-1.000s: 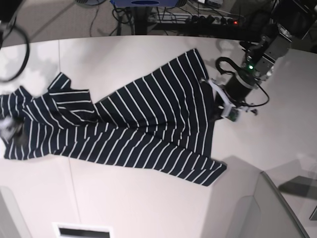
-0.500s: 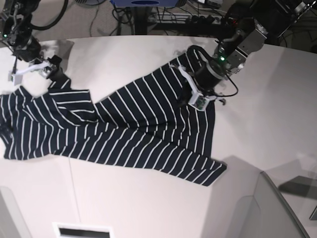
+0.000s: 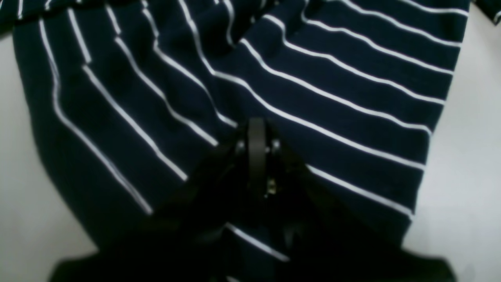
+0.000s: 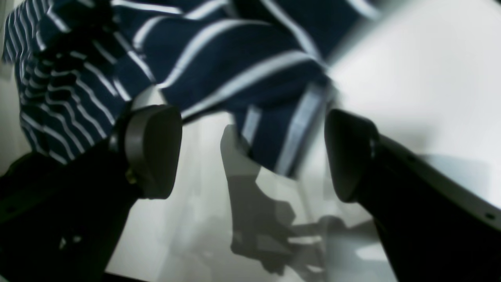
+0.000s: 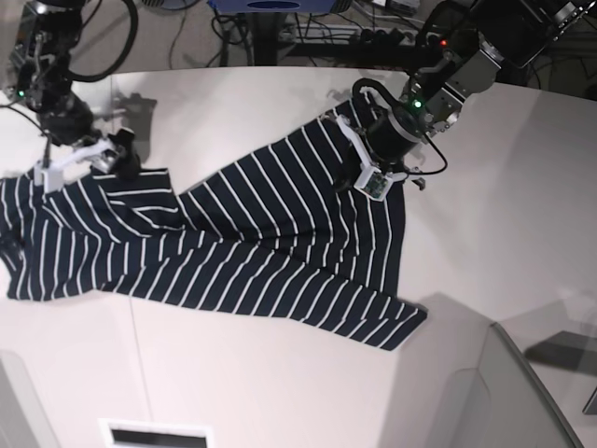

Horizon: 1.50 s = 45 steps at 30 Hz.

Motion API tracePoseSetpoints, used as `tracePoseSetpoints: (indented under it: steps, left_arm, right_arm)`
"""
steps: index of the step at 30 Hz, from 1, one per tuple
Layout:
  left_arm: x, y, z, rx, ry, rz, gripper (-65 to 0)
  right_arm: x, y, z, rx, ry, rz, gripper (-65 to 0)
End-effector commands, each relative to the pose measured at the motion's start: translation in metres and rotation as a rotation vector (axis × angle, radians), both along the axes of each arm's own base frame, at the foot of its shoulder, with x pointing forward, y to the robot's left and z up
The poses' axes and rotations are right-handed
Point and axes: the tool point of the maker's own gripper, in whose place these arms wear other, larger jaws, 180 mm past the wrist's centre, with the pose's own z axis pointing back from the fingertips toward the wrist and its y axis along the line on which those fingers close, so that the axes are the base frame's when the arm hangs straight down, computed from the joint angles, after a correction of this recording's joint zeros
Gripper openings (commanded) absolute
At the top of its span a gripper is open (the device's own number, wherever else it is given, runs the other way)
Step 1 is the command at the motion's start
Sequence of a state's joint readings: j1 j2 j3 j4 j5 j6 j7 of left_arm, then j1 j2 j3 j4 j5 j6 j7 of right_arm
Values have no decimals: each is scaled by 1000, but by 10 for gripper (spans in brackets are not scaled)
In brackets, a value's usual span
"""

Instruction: Layout the t-shirt on the table in an organized manner, then fold the t-shirt properly

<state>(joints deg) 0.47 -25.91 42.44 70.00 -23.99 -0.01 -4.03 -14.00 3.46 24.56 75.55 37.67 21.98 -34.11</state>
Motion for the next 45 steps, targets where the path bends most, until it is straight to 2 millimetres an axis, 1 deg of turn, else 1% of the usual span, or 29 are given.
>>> tracePoseSetpoints:
  steps: [1,3,4,5,7,9,10,11,12,13,15,17,18,19,21,22,24,27,29,32,33,34,36,39,43,45]
  left_arm:
    - [8,1,10,-13,-42,-2,-650]
    - [9,1,10,-12,-42,-1,-650]
    - [9,1,10,-12,-42,-1,-650]
    - [9,1,10,-12,-42,-1,-650]
    - [10,3,11,-12,-45,5,-650]
    - [11,4,11,-12,-47,7,-650]
    - [13,4,13,-13,-51,10,-650]
    - [15,3,14,-16,-55,10,-650]
    - [17,1,15,-21,-59,10,-650]
    - [17,0,16,-23,-61,9,-650]
    - [19,-4,18,-32,-66,7,-650]
    - [25,-19,23,-58,-78,1,-650]
    - [26,-23,21,-61,-72,2,-650]
    - [26,-22,14,-46,-49,6,-650]
    - [21,-20,-4,-7,19,19,-650]
    - [21,-16,-10,22,33,17,-650]
    - [14,-9,-22,111,29,-29,-650]
    - [9,2,-33,221,7,-88,-650]
    - [6,11,-40,268,14,-101,-650]
    - [7,30,-49,319,27,-97,-650]
    - [11,35,-49,329,24,-90,-650]
    - [16,45,-48,341,23,-72,-650]
    - [22,55,-46,347,18,-39,-650]
    - [33,74,-39,354,3,14,-650]
    - [43,85,-33,359,-9,51,-650]
    - [43,92,-32,372,-10,51,-650]
  right_arm:
    - [-2,5,-3,9,25,17,-123]
    - [-1,6,-7,20,32,10,-137]
    - [-2,5,-9,22,40,9,-174]
    - [-5,6,-12,27,51,7,-240]
    - [-6,6,-15,30,56,6,-408]
    - [-5,5,-14,29,55,6,-600]
    - [-4,5,-13,27,51,7,-650]
    - [-4,5,-12,24,48,8,-650]
    - [-3,4,-9,19,40,11,-629]
    - [-3,4,-7,14,37,15,-629]
    - [-6,3,0,-4,22,27,-648]
    - [-7,2,10,-26,-2,38,-648]
    - [-7,1,15,-37,-14,43,-648]
    - [-8,0,20,-48,-25,48,-648]
    - [-9,-1,34,-76,-56,62,-648]
    - [-10,-1,41,-91,-72,71,-648]
    - [-11,-5,57,-129,-95,99,-648]
    - [-6,-10,79,-181,-125,147,-648]
    - [-5,-10,90,-204,-141,169,-648]
    - [-5,-26,110,-269,-159,175,-648]
    - [-5,-32,116,-288,-161,168,-648]
    - [-7,-39,120,-305,-154,159,-648]
    - [-14,-52,124,-335,-132,162,-648]
    - [-28,-67,123,-367,-87,187,-648]
    - [-49,-87,121,-411,-24,202,-648]
    - [-59,-95,120,-425,1,199,-648]
